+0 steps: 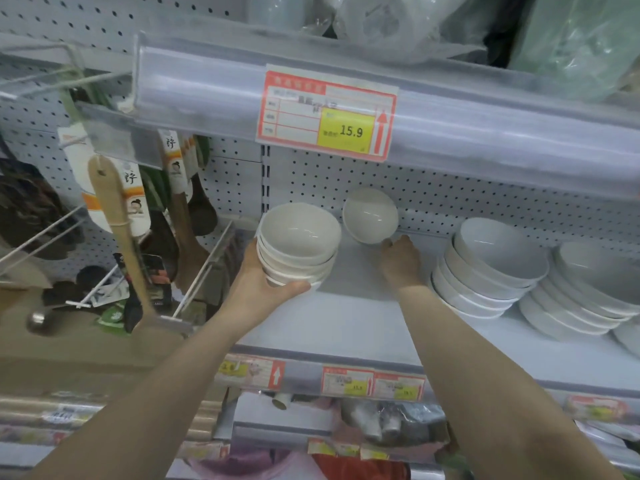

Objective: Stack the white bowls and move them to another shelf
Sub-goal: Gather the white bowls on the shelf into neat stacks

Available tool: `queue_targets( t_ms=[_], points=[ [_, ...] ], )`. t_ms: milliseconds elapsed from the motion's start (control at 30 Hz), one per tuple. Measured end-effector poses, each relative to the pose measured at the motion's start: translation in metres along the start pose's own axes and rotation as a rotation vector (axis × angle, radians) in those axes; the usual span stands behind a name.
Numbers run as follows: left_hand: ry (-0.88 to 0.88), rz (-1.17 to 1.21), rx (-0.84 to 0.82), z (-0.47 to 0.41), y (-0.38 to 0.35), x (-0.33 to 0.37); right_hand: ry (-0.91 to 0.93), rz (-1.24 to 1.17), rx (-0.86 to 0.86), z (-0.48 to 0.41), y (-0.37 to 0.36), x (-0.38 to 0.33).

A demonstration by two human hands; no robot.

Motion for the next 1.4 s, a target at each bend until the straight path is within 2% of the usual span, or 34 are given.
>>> queue_targets(
  t_ms=[133,400,700,867,967,1100,1267,1400],
  points=[
    [0.022,-0.011,-0.039,-0.007,0.003,-0.011,0.024,-0.040,0.027,-0.028,-0.002,-0.007],
    [0.050,-0.023,-0.067,-0.008,0.008,-0.009,-0.042,-0.164,0.006,-0.037,-0.010,-0.018],
    [0.021,-0.023,-0.167,-0.003,0.014,-0.002,-0.088,-0.231,-0.047,0.027,-0.011,-0.013],
    [0.005,-0.060,-0.256,0.005,0.019,0.000,-0.104,-0.335,0.087,0.070,0.013,-0.026],
    [-0.001,-0.052,-0.319,0.008,0.019,-0.001,-0.035,-0.444,0.177,0.104,0.030,-0.036],
    [-0.020,-0.033,-0.376,0.015,0.015,0.008,0.119,-0.445,0.246,0.147,0.040,-0.054],
    [-0.016,0.016,-0.440,0.018,0.008,0.010,0.223,-0.369,0.162,0.175,0.024,-0.079],
    [-0.038,-0.010,-0.446,0.017,0.008,0.010,0.208,-0.297,0.092,0.183,0.008,-0.091]
  ],
)
Point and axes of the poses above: each hand's wrist, its own z-axis away from the middle knuckle, its own y-axis out of the back of the hand, x = y × z, the point moved 6 cm from there along -z, towards the middle knuckle, and after that the axes turned 15 degrees about -x, right-handed, at the moved point
